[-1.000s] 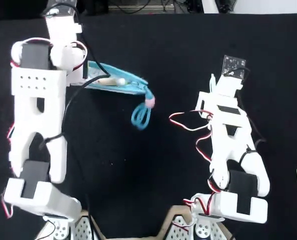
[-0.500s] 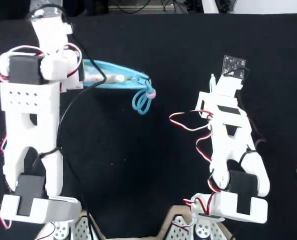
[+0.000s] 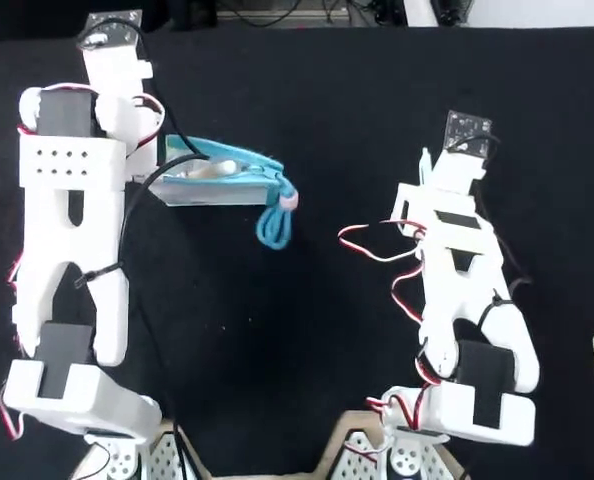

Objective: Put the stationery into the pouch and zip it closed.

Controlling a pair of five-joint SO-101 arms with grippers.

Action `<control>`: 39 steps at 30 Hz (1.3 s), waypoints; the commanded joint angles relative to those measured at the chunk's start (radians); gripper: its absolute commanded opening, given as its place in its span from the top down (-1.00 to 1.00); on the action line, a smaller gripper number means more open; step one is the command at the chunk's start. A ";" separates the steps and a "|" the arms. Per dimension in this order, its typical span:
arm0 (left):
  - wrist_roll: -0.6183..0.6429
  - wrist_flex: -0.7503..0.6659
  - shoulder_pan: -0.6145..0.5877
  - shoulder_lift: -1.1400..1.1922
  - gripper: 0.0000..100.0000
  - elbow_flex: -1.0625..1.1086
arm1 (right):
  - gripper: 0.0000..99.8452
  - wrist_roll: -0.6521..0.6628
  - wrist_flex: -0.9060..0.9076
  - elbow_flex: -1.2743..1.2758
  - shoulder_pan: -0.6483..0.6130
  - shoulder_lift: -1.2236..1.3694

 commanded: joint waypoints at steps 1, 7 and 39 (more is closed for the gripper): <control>-0.008 0.003 0.002 -0.068 0.94 -0.088 | 0.61 0.003 -0.029 -0.056 0.009 -0.002; -0.008 0.002 -0.005 -0.189 0.94 -0.154 | 0.61 0.003 -0.029 -0.056 0.009 -0.002; -0.011 -0.166 -0.101 -0.098 0.94 0.374 | 0.71 0.166 0.689 -0.357 -0.371 -0.498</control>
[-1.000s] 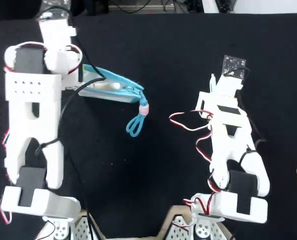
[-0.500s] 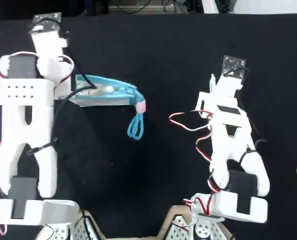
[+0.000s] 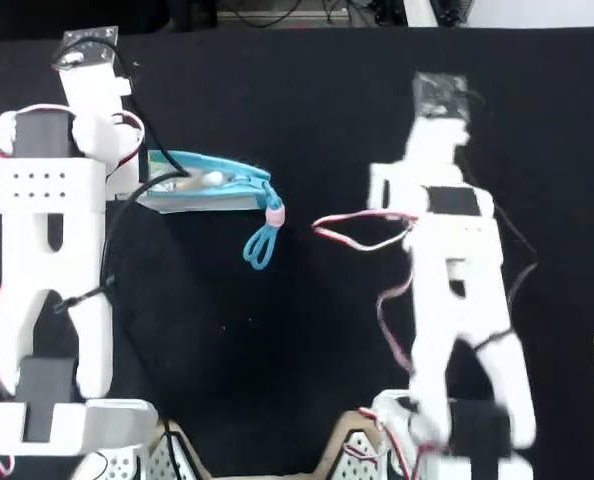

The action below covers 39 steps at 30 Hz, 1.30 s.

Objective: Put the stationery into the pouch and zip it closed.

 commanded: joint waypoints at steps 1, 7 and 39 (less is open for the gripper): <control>-0.002 -0.112 -0.022 -0.021 0.94 0.168 | 0.72 0.077 0.120 -0.111 -0.184 -0.191; 0.000 -0.170 -0.028 -0.095 0.94 0.237 | 0.74 0.075 0.130 -0.125 -0.416 -0.366; 0.025 -0.161 0.054 -0.127 0.94 0.271 | 0.74 0.083 -0.164 0.070 -0.654 -0.246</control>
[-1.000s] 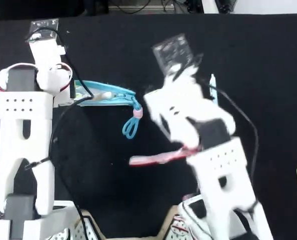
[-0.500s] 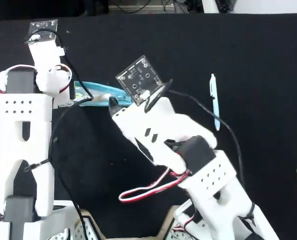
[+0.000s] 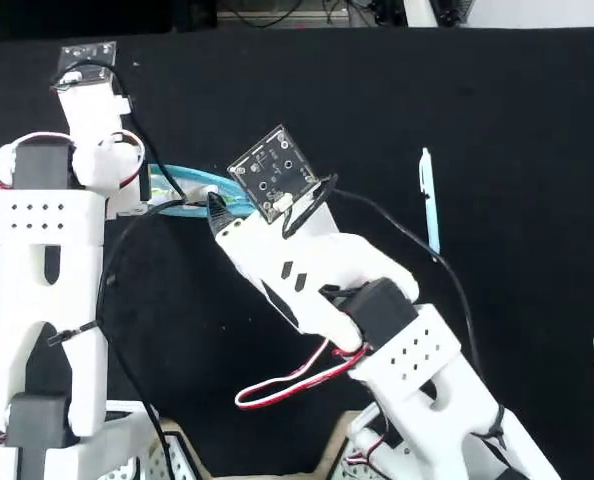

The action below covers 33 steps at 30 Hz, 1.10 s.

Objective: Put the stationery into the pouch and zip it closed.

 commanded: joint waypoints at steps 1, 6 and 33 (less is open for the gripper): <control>0.023 -0.014 0.028 0.011 0.94 0.044 | 0.74 0.009 0.052 -0.090 -0.023 0.128; 0.021 -0.017 0.022 0.011 0.94 0.044 | 0.74 0.005 0.238 -0.278 -0.023 0.197; 0.021 -0.021 -0.016 0.020 0.94 0.044 | 0.98 0.149 0.505 -0.456 0.100 -0.061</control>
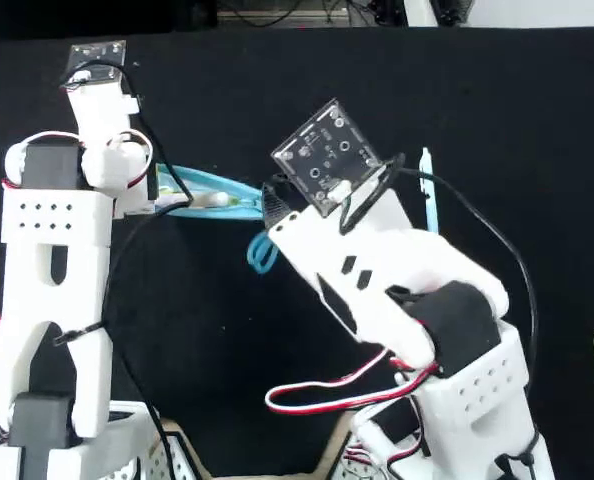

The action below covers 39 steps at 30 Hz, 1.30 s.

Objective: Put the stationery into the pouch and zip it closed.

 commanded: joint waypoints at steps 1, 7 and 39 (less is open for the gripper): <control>0.011 -0.006 -0.021 0.021 0.94 0.035 | 0.96 0.002 0.006 -0.013 -0.078 -0.018; 0.011 -0.006 -0.021 0.021 0.94 0.035 | 0.81 -0.060 -0.097 0.104 -0.275 0.041; 0.012 -0.002 -0.022 0.021 0.94 0.036 | 0.81 -0.396 0.075 -0.156 0.000 0.174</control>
